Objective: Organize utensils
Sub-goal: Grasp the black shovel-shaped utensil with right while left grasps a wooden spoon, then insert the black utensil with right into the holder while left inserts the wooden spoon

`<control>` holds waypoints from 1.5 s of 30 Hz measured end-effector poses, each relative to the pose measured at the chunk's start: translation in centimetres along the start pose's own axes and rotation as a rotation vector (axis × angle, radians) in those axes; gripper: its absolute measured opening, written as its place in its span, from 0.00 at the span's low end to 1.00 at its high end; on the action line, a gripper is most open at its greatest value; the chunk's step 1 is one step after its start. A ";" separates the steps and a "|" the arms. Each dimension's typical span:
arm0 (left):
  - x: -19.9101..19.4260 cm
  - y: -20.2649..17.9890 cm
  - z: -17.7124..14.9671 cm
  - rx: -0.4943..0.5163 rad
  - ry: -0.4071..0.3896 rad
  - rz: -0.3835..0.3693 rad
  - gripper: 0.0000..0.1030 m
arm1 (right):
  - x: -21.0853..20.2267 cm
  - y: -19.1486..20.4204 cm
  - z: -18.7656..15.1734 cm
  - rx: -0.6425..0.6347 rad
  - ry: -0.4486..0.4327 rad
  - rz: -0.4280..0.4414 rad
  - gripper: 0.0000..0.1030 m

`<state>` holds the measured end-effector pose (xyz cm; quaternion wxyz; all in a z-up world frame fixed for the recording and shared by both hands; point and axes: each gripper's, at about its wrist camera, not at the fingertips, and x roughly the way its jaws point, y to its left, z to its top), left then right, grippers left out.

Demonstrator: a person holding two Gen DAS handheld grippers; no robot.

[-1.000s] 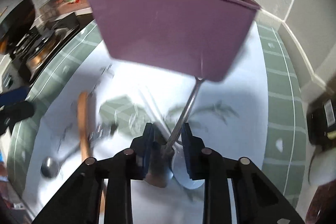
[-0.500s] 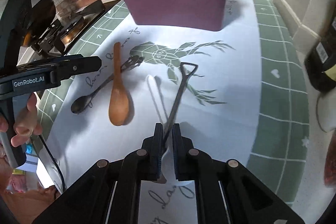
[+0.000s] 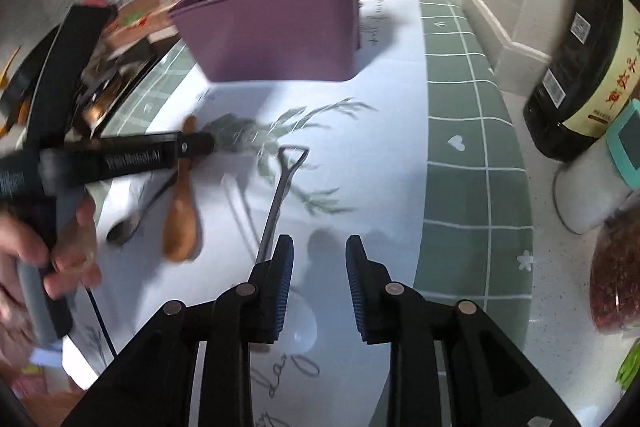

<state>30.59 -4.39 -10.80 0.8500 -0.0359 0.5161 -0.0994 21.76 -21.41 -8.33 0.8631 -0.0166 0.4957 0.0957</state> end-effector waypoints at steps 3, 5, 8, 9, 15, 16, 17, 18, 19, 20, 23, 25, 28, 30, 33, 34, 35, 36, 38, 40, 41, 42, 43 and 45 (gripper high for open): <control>-0.4 -0.7 -0.2 0.056 -0.042 -0.007 0.11 | 1.0 0.2 1.0 0.033 0.005 0.021 0.25; -1.2 -0.8 -0.6 0.084 -0.079 -0.016 0.11 | 2.1 0.9 1.6 0.030 0.019 0.028 0.25; -3.1 0.1 -1.4 0.076 -0.125 -0.060 0.11 | 3.5 2.2 2.1 0.007 0.027 0.006 0.25; -3.6 0.5 -1.7 0.067 -0.138 -0.070 0.11 | 3.9 2.6 2.3 -0.003 0.026 -0.012 0.25; -6.9 2.2 -2.8 0.012 -0.211 -0.098 0.11 | 5.1 4.3 3.0 -0.069 0.023 -0.074 0.07; -7.4 2.7 -2.9 0.005 -0.216 -0.102 0.11 | 5.1 4.4 3.0 -0.081 0.029 -0.068 0.07; -7.9 2.8 -3.1 -0.004 -0.229 -0.103 0.11 | 4.9 4.4 3.0 -0.085 0.025 -0.061 0.06; -8.3 2.8 -3.2 -0.004 -0.241 -0.102 0.11 | 4.5 4.3 3.0 -0.084 0.013 -0.053 0.06; -8.6 2.7 -3.3 -0.001 -0.250 -0.101 0.11 | 3.9 4.1 2.9 -0.081 -0.001 -0.043 0.06; -9.0 2.7 -3.4 -0.002 -0.258 -0.104 0.11 | 3.2 3.9 2.8 -0.074 -0.014 -0.028 0.06; -10.1 2.6 -3.7 -0.004 -0.274 -0.118 0.11 | 0.8 3.1 2.5 -0.043 -0.060 0.019 0.05; -10.8 2.4 -3.8 -0.002 -0.287 -0.122 0.11 | -1.0 2.7 2.3 -0.030 -0.094 0.039 0.05; -12.2 2.3 -3.9 -0.005 -0.310 -0.136 0.11 | -3.2 2.3 2.0 -0.017 -0.135 0.052 0.05; -13.2 1.9 -4.0 0.003 -0.333 -0.139 0.11 | -4.4 2.4 1.8 -0.018 -0.163 0.052 0.05; -14.6 1.3 -4.1 0.013 -0.360 -0.145 0.11 | -6.2 2.5 1.5 -0.019 -0.204 0.060 0.05; -14.9 1.2 -4.2 0.016 -0.366 -0.145 0.11 | -6.7 2.5 1.4 -0.017 -0.215 0.065 0.05; -15.4 1.0 -4.1 0.021 -0.376 -0.146 0.11 | -7.0 2.5 1.4 -0.018 -0.223 0.067 0.05; -15.7 0.9 -4.1 0.025 -0.382 -0.148 0.11 | -7.4 2.6 1.3 -0.020 -0.231 0.068 0.05; -16.6 0.6 -4.1 0.029 -0.396 -0.154 0.11 | -8.1 2.8 1.3 -0.022 -0.247 0.074 0.05; -17.2 0.4 -4.0 0.029 -0.405 -0.158 0.11 | -8.6 2.9 1.4 -0.028 -0.266 0.072 0.05; -17.6 0.3 -4.0 0.034 -0.410 -0.163 0.11 | -8.8 2.9 1.6 -0.031 -0.270 0.073 0.05; -17.9 0.2 -4.0 0.036 -0.414 -0.164 0.11 | -9.1 3.0 1.6 -0.034 -0.277 0.074 0.05; -18.1 0.1 -3.9 0.036 -0.420 -0.162 0.11 | -9.3 3.0 1.7 -0.036 -0.284 0.074 0.05; -18.8 -0.1 -3.8 0.039 -0.433 -0.160 0.11 | -9.8 3.1 2.0 -0.046 -0.297 0.074 0.05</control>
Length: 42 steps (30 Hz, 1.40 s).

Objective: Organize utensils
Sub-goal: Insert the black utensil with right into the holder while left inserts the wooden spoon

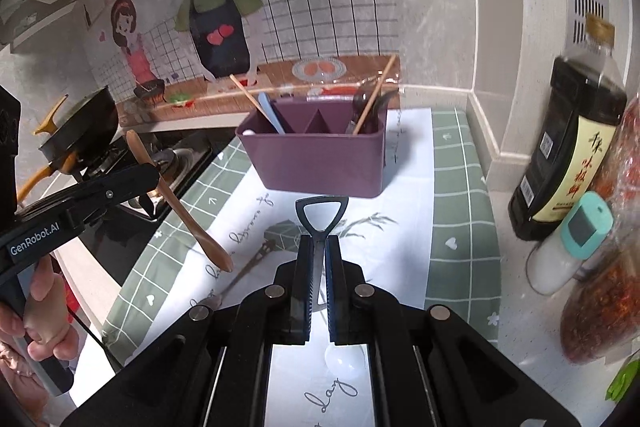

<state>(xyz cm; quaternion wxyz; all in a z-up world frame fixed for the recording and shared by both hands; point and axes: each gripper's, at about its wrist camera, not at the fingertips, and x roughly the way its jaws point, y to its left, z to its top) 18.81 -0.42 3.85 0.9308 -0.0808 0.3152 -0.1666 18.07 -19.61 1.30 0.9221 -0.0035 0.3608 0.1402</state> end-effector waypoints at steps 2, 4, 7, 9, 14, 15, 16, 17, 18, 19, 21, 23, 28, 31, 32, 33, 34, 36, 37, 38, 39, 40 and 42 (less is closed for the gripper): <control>-0.7 -0.1 0.8 0.005 -0.017 0.002 0.11 | -0.5 0.0 0.5 -0.008 -0.017 0.002 0.05; -1.4 -0.3 1.7 0.011 -0.035 -0.003 0.11 | -1.4 0.2 1.6 -0.020 -0.044 -0.001 0.05; -3.3 -0.5 4.5 0.026 -0.096 -0.013 0.11 | -3.4 0.5 4.0 -0.046 -0.112 -0.002 0.05; -4.5 -0.4 6.7 0.025 -0.146 -0.022 0.11 | -4.9 0.8 6.2 -0.067 -0.166 -0.012 0.05; -5.4 -0.3 12.5 0.037 -0.249 -0.017 0.11 | -7.9 1.5 12.6 -0.103 -0.321 -0.053 0.05; -5.0 -0.1 13.8 0.036 -0.263 -0.018 0.11 | -8.0 1.6 14.3 -0.106 -0.348 -0.067 0.05; -4.5 0.1 14.7 0.035 -0.271 -0.016 0.11 | -7.8 1.6 15.6 -0.104 -0.361 -0.079 0.05; -3.8 0.3 15.4 0.038 -0.268 -0.018 0.11 | -7.4 1.7 16.6 -0.101 -0.367 -0.088 0.05; -2.9 0.6 16.0 0.042 -0.257 -0.025 0.11 | -6.8 1.7 17.5 -0.100 -0.368 -0.098 0.05; -2.2 0.9 16.4 0.038 -0.252 -0.026 0.11 | -6.0 1.6 18.3 -0.096 -0.369 -0.112 0.05; 0.1 1.7 16.9 0.033 -0.231 -0.027 0.11 | -4.3 1.3 19.1 -0.094 -0.358 -0.134 0.05; 2.2 2.5 16.8 0.020 -0.208 -0.022 0.11 | -2.5 1.0 19.5 -0.089 -0.337 -0.140 0.04; 7.9 4.3 16.1 -0.005 -0.131 -0.034 0.11 | 3.0 -0.2 19.0 -0.061 -0.251 -0.144 0.04; 11.4 4.9 15.5 -0.011 -0.065 -0.043 0.11 | 6.6 -1.0 18.3 -0.043 -0.178 -0.139 0.04; 12.4 5.1 15.1 -0.015 -0.045 -0.041 0.12 | 7.3 -1.0 18.1 -0.038 -0.162 -0.133 0.04; 13.7 5.3 14.7 -0.022 -0.010 -0.049 0.14 | 8.1 -1.3 17.8 -0.030 -0.137 -0.122 0.04; 14.4 5.5 14.4 -0.027 0.010 -0.053 0.14 | 9.1 -1.6 17.5 -0.021 -0.098 -0.102 0.04; 16.2 5.8 13.3 -0.032 0.067 -0.046 0.24 | 9.9 -2.1 16.9 -0.011 -0.062 -0.088 0.06; 16.5 5.8 12.9 -0.029 0.081 -0.044 0.28 | 10.2 -2.2 16.5 -0.011 -0.051 -0.093 0.09; 16.9 5.8 12.4 -0.027 0.097 -0.040 0.34 | 10.3 -2.3 16.3 -0.012 -0.046 -0.098 0.14; 17.2 5.9 11.8 -0.025 0.109 -0.032 0.36 | 10.4 -2.4 16.0 -0.012 -0.043 -0.103 0.17; 17.3 5.9 11.3 -0.022 0.114 -0.024 0.37 | 10.3 -2.6 15.5 -0.012 -0.046 -0.108 0.25; 17.4 6.0 10.5 -0.012 0.122 -0.006 0.39 | 9.9 -2.7 14.8 -0.011 -0.059 -0.121 0.34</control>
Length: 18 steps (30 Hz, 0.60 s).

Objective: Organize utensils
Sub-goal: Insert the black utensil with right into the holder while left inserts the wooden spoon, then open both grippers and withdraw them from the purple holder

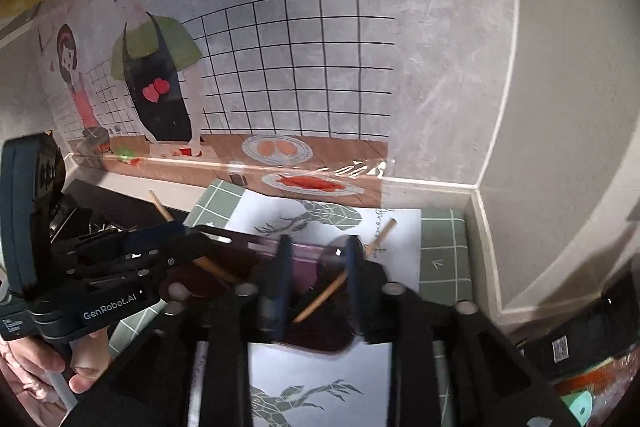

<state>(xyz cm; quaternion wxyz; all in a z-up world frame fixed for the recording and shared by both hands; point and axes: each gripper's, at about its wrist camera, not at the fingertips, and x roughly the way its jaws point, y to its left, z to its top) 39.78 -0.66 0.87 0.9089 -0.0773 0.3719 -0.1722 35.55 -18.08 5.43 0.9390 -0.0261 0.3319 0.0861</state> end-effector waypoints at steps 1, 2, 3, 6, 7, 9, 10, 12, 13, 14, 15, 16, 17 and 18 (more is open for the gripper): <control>0.0 0.0 -0.3 0.005 0.005 0.008 0.40 | -0.2 0.0 -0.3 0.000 -0.006 -0.007 0.40; 0.0 -0.1 -0.9 0.012 0.011 0.019 0.42 | -0.5 -0.1 -0.6 0.000 -0.010 -0.012 0.46; -0.1 -0.4 -1.6 0.027 0.022 0.036 0.43 | -0.9 -0.1 -1.2 -0.001 -0.015 -0.016 0.49; -1.1 -1.3 -2.9 0.075 0.031 0.085 0.44 | -1.9 -0.1 -2.3 -0.014 -0.018 -0.030 0.59; -1.6 -1.5 -3.1 0.080 0.030 0.095 0.44 | -2.4 0.0 -3.0 -0.025 -0.018 -0.039 0.62; -2.8 -1.9 -3.9 0.087 0.025 0.108 0.49 | -3.1 0.2 -3.9 -0.040 -0.018 -0.045 0.71; -3.3 -2.0 -4.3 0.090 0.021 0.112 0.51 | -3.7 0.3 -4.7 -0.047 -0.022 -0.048 0.77; -4.6 -2.7 -5.5 0.114 0.009 0.136 0.55 | -4.4 0.4 -5.6 -0.052 -0.033 -0.048 0.85; -4.9 -2.9 -5.9 0.122 0.009 0.144 0.56 | -5.0 0.5 -6.5 -0.057 -0.042 -0.053 0.89; -5.5 -3.3 -6.8 0.138 0.012 0.156 0.58 | -5.3 0.6 -6.9 -0.062 -0.045 -0.059 0.91; -6.0 -3.5 -7.7 0.146 0.017 0.157 0.58 | -5.7 0.8 -7.8 -0.078 -0.047 -0.074 0.94; -6.2 -3.6 -8.3 0.153 0.024 0.152 0.58 | -5.9 0.9 -8.5 -0.096 -0.043 -0.086 0.96; -6.4 -3.8 -9.6 0.170 0.050 0.137 0.58 | -6.0 0.9 -9.1 -0.107 -0.038 -0.091 0.96; -6.5 -3.9 -10.7 0.187 0.077 0.127 0.58 | -6.1 1.0 -10.1 -0.124 -0.024 -0.095 0.96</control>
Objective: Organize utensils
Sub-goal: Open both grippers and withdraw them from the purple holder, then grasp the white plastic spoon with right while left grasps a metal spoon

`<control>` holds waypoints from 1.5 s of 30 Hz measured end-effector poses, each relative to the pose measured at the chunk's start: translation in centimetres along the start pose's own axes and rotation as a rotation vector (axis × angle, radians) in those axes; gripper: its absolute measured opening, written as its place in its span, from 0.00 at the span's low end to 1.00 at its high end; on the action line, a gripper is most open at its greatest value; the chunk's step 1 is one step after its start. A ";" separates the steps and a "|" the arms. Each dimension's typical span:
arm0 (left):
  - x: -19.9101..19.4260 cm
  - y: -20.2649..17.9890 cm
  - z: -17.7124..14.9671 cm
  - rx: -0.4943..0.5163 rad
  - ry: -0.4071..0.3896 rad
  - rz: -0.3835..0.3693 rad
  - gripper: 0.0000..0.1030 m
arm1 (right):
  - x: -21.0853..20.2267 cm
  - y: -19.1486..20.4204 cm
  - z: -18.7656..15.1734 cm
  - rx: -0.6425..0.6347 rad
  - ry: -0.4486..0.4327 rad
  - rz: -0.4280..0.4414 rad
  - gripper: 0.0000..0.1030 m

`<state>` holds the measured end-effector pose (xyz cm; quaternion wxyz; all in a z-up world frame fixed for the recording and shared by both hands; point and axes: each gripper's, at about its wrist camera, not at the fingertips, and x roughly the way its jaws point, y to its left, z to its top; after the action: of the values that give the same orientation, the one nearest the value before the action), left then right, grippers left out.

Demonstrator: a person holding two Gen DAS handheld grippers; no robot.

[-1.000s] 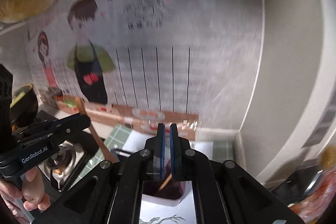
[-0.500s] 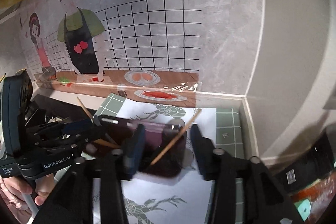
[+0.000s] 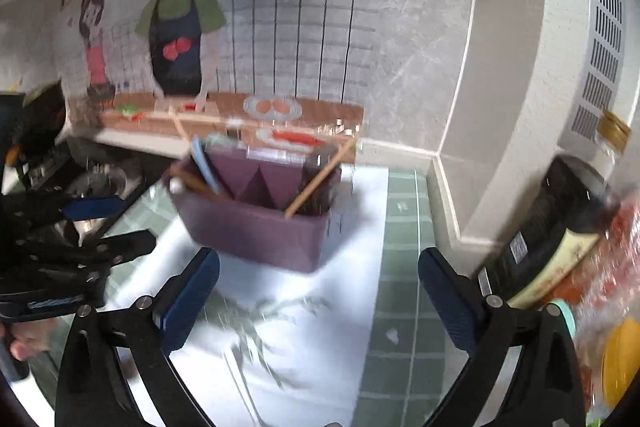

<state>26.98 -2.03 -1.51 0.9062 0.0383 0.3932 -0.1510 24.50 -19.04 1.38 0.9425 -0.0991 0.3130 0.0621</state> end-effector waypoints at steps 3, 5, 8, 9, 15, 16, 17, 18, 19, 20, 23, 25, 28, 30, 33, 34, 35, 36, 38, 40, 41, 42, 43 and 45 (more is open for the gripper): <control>0.1 -0.6 -2.9 0.035 0.069 -0.052 0.58 | 0.2 0.3 -2.3 -0.035 0.047 0.018 0.96; 0.4 -0.9 -5.0 0.044 0.123 -0.092 0.58 | 0.5 0.4 -3.7 -0.051 0.075 0.024 0.96; 1.0 -1.1 -7.1 0.048 0.169 -0.091 0.57 | 0.9 0.7 -5.8 -0.082 0.127 0.054 0.95; 1.2 -0.9 -7.6 0.032 0.178 -0.088 0.56 | 1.0 0.7 -6.4 -0.089 0.142 0.077 0.93; 1.4 0.8 -9.1 -0.064 0.194 -0.055 0.55 | 3.1 2.6 -8.7 -0.108 0.262 0.200 0.56; 1.3 1.1 -9.2 -0.067 0.196 -0.052 0.55 | 3.6 3.1 -9.0 -0.117 0.283 0.213 0.53; 1.2 1.4 -9.3 -0.073 0.195 -0.045 0.55 | 3.9 3.4 -9.2 -0.123 0.293 0.222 0.51; 1.0 1.8 -9.5 -0.082 0.194 -0.041 0.55 | 4.5 3.9 -9.4 -0.132 0.309 0.236 0.50; 1.0 2.0 -9.5 -0.088 0.194 -0.039 0.55 | 4.9 4.3 -9.6 -0.143 0.320 0.239 0.49; 0.9 2.2 -9.5 -0.093 0.193 -0.047 0.55 | 5.2 4.5 -9.8 -0.153 0.325 0.237 0.49; 0.8 2.4 -9.4 -0.083 0.189 -0.068 0.55 | 6.4 5.3 -9.9 -0.200 0.341 0.229 0.49; 0.9 2.3 -9.1 -0.075 0.187 -0.090 0.55 | 6.8 5.3 -9.8 -0.197 0.349 0.252 0.47; 1.2 1.8 -8.8 -0.055 0.192 -0.120 0.55 | 6.7 5.1 -9.7 -0.192 0.358 0.266 0.16; 1.6 1.3 -8.5 -0.025 0.203 -0.136 0.55 | 6.4 5.0 -9.6 -0.178 0.368 0.274 0.08; 2.3 0.8 -8.2 0.005 0.222 -0.139 0.55 | 5.6 4.1 -9.5 -0.112 0.380 0.300 0.08; 2.5 0.6 -8.1 0.013 0.226 -0.142 0.55 | 5.1 3.7 -9.6 -0.090 0.373 0.295 0.08; 2.6 0.5 -8.1 0.018 0.230 -0.145 0.55 | 4.7 3.4 -9.5 -0.075 0.368 0.291 0.08; 2.9 0.3 -8.0 0.023 0.239 -0.152 0.55 | 4.1 2.8 -9.6 -0.046 0.358 0.287 0.08; 3.4 0.1 -7.9 0.027 0.252 -0.160 0.55 | 3.2 2.0 -9.6 0.001 0.350 0.294 0.08; 4.0 -0.3 -7.4 0.029 0.265 -0.169 0.55 | 2.4 0.9 -9.7 0.050 0.341 0.290 0.08; 4.5 -0.5 -6.8 0.027 0.269 -0.175 0.52 | 2.2 0.6 -9.8 0.061 0.340 0.289 0.08; 5.0 -0.6 -6.3 0.016 0.275 -0.177 0.44 | 2.1 0.4 -9.9 0.071 0.337 0.282 0.08; 5.3 -0.6 -6.0 0.001 0.283 -0.178 0.40 | 1.9 0.1 -10.1 0.087 0.337 0.271 0.08; 6.9 -0.2 -4.8 -0.072 0.330 -0.192 0.36 | 1.8 -0.1 -10.5 0.099 0.347 0.263 0.08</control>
<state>28.00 -2.99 -9.78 0.8116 -0.0076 0.5434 -0.2142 19.92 -21.41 -7.91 0.8621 -0.0206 0.4833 0.1509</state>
